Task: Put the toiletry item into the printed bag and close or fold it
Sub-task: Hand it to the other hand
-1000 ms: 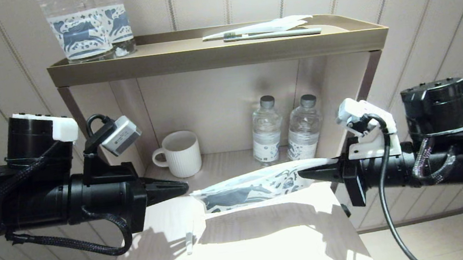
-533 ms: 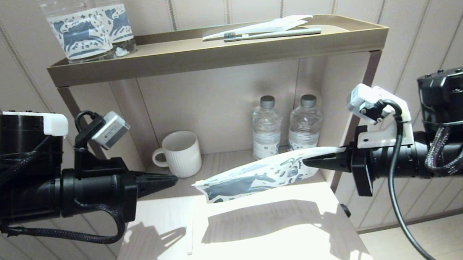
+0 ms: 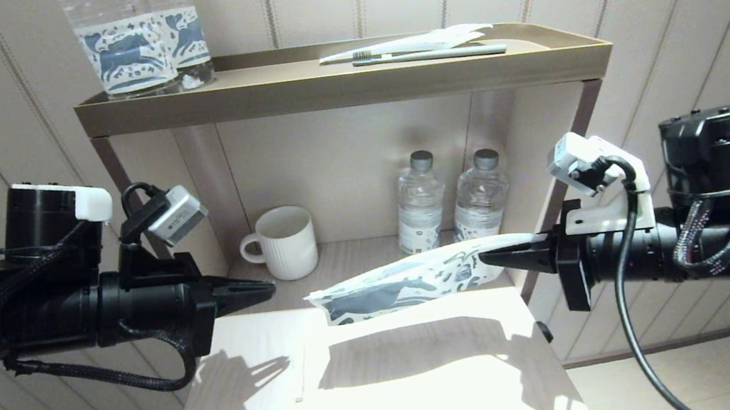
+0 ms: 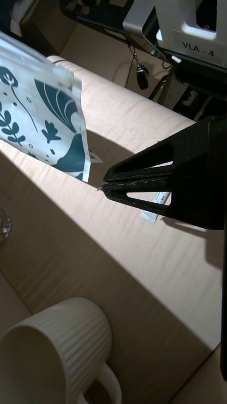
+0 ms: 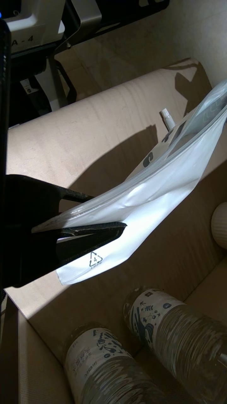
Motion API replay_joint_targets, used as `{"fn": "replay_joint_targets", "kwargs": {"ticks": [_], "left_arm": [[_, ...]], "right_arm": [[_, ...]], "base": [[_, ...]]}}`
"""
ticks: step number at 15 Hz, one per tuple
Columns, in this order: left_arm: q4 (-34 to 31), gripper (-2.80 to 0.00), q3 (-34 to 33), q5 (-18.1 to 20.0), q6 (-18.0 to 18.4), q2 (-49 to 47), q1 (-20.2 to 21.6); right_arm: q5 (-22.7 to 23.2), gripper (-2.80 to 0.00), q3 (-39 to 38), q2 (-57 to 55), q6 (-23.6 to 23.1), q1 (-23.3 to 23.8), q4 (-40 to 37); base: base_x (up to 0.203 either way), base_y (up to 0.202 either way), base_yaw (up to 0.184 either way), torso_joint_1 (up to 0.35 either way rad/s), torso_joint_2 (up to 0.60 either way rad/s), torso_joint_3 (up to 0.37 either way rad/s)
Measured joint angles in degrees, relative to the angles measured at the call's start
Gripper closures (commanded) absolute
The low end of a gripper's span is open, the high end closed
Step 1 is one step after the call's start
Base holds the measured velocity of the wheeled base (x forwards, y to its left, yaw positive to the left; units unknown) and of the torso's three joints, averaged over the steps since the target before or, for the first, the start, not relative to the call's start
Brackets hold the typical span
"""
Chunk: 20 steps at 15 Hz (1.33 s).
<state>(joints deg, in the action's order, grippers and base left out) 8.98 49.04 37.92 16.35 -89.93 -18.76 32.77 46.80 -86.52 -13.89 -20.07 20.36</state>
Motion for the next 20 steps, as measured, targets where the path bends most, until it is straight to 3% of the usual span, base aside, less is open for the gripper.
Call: {"fn": "replay_joint_targets", "kwargs": {"ticks": [9,10,13,20], "left_arm": [[0.4,0.0,-1.9,0.0,5.2,-3.7,0.0],[0.4,-2.8,-2.3,0.0,6.1,-3.8,0.0],[0.5,-2.8,-3.0,-0.1,8.4,-3.9,0.0],[3.8,-2.8,-3.5,0.1,8.6,-4.1,0.0]], "right_arm": [[0.1,0.0,0.0,-0.1,0.2,-0.2,0.0],[0.2,0.0,0.0,0.0,0.3,-0.2,0.0],[0.2,0.0,0.0,0.5,0.4,-0.6,-0.1],[1.0,0.0,-0.5,1.9,0.4,-2.9,-2.1]], "base": [[0.0,0.0,0.0,0.0,0.0,0.0],[0.0,0.0,0.0,0.0,0.0,0.0],[0.0,0.0,0.0,0.0,0.0,0.0],[0.0,0.0,0.0,0.0,0.0,0.0]]}}
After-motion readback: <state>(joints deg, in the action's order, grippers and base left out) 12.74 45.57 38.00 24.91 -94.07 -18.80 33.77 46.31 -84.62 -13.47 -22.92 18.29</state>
